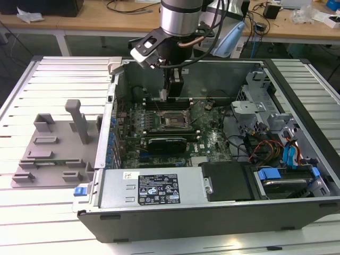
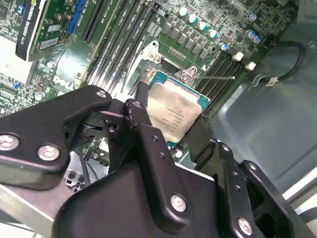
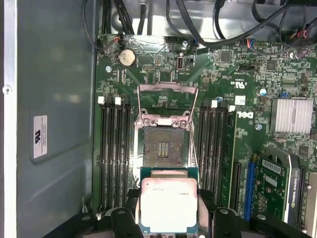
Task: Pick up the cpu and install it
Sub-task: 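Place the cpu into insertion slot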
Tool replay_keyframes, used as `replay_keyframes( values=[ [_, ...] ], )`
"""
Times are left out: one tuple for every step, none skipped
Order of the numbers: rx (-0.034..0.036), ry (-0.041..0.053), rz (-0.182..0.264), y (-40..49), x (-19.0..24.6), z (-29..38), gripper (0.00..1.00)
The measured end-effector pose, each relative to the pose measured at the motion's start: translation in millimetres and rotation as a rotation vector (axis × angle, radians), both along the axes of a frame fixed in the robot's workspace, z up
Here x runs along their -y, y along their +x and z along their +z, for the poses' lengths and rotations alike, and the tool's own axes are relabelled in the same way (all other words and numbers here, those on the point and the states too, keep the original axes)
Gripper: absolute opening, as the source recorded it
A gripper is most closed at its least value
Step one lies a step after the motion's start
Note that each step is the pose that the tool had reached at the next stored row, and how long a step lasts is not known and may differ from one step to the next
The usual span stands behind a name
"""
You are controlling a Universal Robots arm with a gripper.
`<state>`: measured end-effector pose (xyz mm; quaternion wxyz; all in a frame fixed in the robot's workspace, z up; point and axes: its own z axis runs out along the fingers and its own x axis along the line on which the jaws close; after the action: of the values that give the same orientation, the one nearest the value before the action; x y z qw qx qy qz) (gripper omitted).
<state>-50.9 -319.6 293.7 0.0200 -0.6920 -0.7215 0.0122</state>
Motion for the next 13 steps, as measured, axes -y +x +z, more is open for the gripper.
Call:
replay_keyframes(
  values=[
    [0.0, -0.0001, 0.0, -0.6, 0.0, -0.2, 0.55],
    [0.0, -0.0001, 0.0, -1.0, 0.0, -0.4, 0.55],
    [0.0, -0.0002, 0.0, -1.6, 0.0, -0.6, 0.55],
    [0.0001, -0.0003, 0.0, -2.1, 0.0, -0.7, 0.55],
    [0.0001, -0.0004, 0.0, -2.8, 0.0, -0.9, 0.55],
    [0.0, -0.0004, 0.0, -3.3, 0.0, -1.0, 0.55],
    [0.0001, -0.0005, 0.0, -3.8, 0.0, -1.2, 0.55],
    [0.0, -0.0006, 0.0, -4.5, 0.0, -1.4, 0.55],
    [0.0, -0.0007, 0.0, -5.1, 0.0, -1.6, 0.55],
    [0.0, -0.0008, 0.0, -5.7, 0.0, -1.7, 0.55],
    [0.0, -0.0009, 0.0, -6.5, 0.0, -1.9, 0.55],
    [0.0, -0.001, 0.0, -7.3, 0.0, -2.0, 0.55],
    [0.0, -0.001, 0.0, -7.8, 0.0, -2.2, 0.55]
  ],
)
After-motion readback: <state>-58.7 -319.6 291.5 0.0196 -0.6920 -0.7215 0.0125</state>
